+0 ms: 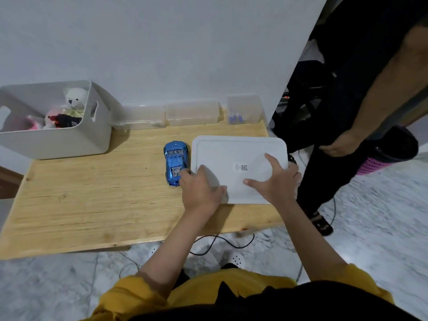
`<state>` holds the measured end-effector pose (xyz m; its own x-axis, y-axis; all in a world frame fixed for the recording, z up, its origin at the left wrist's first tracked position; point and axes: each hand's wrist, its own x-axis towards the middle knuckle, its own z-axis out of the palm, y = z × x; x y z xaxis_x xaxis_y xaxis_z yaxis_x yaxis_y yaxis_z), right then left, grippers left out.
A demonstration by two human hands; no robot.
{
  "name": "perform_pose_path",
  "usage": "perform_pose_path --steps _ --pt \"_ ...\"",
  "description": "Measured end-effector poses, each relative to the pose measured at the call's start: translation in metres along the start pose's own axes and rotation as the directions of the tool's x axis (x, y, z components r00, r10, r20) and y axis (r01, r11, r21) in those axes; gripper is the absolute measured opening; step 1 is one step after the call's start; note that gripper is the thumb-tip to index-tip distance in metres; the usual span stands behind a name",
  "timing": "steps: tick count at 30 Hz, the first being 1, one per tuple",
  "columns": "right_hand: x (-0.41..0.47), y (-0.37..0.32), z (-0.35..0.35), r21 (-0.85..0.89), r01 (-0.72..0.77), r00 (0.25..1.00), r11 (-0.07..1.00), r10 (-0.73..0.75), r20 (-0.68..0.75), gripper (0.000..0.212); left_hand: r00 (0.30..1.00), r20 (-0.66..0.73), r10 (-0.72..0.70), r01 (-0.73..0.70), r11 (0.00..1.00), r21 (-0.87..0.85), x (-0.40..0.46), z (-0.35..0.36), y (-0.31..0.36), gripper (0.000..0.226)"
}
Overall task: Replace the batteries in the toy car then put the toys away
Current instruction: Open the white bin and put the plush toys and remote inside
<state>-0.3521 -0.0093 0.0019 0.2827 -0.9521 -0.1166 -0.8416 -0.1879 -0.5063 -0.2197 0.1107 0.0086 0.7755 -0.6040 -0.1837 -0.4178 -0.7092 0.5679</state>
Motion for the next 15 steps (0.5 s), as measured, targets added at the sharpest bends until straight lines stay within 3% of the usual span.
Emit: perform_pose_path --steps 2,5,15 --pt "0.005 -0.023 -0.007 0.026 0.034 0.998 0.999 -0.032 -0.047 0.099 0.997 -0.060 0.046 -0.047 0.999 -0.012 0.007 -0.019 -0.001 0.063" --pt "0.009 -0.065 -0.010 0.036 0.046 0.999 0.998 -0.046 -0.003 0.098 0.993 -0.105 0.049 -0.050 0.999 -0.012 0.022 -0.050 -0.011 0.068" --pt "-0.014 -0.234 0.040 0.043 0.284 0.958 0.958 -0.286 0.032 0.083 0.955 -0.276 -0.110 0.108 0.994 -0.024 0.088 -0.182 -0.100 0.060"
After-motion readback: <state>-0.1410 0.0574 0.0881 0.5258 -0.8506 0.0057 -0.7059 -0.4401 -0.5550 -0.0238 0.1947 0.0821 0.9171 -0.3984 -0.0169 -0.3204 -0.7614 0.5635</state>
